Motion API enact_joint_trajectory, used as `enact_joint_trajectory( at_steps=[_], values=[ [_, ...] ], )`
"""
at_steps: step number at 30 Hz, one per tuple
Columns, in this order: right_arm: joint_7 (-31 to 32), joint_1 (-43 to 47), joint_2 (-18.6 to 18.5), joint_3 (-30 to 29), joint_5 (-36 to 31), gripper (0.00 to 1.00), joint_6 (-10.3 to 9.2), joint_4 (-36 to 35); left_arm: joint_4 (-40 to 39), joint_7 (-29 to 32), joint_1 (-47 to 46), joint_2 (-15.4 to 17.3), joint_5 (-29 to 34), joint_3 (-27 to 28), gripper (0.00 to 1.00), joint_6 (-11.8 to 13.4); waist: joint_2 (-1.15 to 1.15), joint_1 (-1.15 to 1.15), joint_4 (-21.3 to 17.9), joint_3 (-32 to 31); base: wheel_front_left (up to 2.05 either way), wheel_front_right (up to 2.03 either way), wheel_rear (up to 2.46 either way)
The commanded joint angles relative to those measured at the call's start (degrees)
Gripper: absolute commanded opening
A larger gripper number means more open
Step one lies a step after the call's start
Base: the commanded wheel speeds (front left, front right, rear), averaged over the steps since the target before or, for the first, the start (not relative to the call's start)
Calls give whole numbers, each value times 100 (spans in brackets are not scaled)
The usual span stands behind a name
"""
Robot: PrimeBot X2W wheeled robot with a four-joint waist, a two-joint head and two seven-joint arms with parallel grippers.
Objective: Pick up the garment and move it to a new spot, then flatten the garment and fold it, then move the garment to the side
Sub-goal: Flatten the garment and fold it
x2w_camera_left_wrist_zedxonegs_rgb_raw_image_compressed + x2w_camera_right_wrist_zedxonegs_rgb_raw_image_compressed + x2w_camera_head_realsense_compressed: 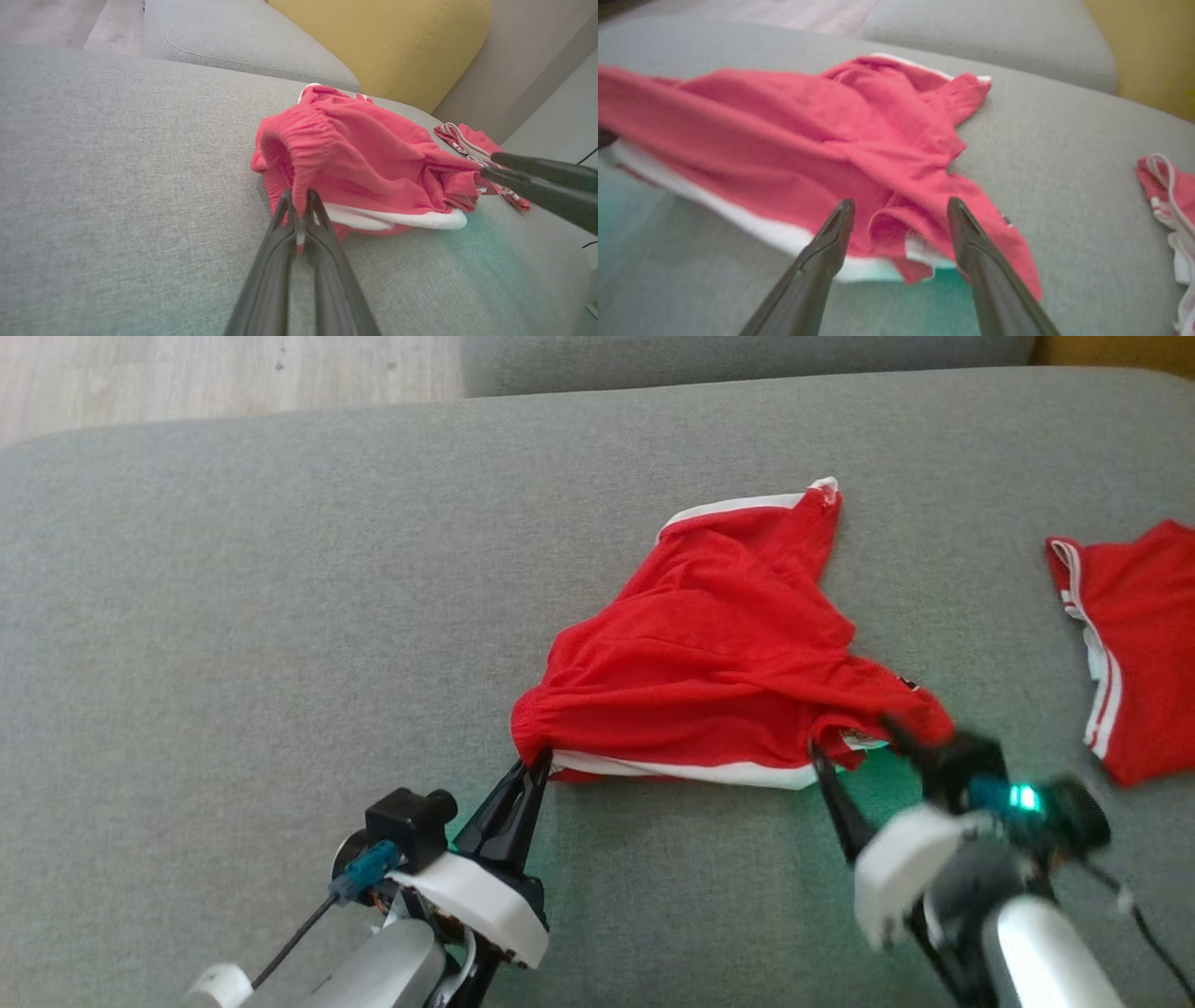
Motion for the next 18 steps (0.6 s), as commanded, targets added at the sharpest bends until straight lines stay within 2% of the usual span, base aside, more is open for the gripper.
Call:
enact_joint_trajectory(
  at_steps=[1, 8, 18],
  values=[
    [133, 133, -147, 164, -13, 100, 39, -432, -162, -59, -60, 81, -41, 148, 0, 33, 0, 0, -47, -9, 0, 0, 0],
    [387, 347, -392, 240, 101, 100, 39, -865, -202, -80, -92, 80, -55, 148, 0, 41, 0, 0, -128, 49, 0, 0, 0],
    [340, -142, -431, 337, 102, 100, 39, -230, -184, -75, -213, 60, -52, 97, 0, 18, 0, 0, -35, 147, 0, 0, 0]
  ],
)
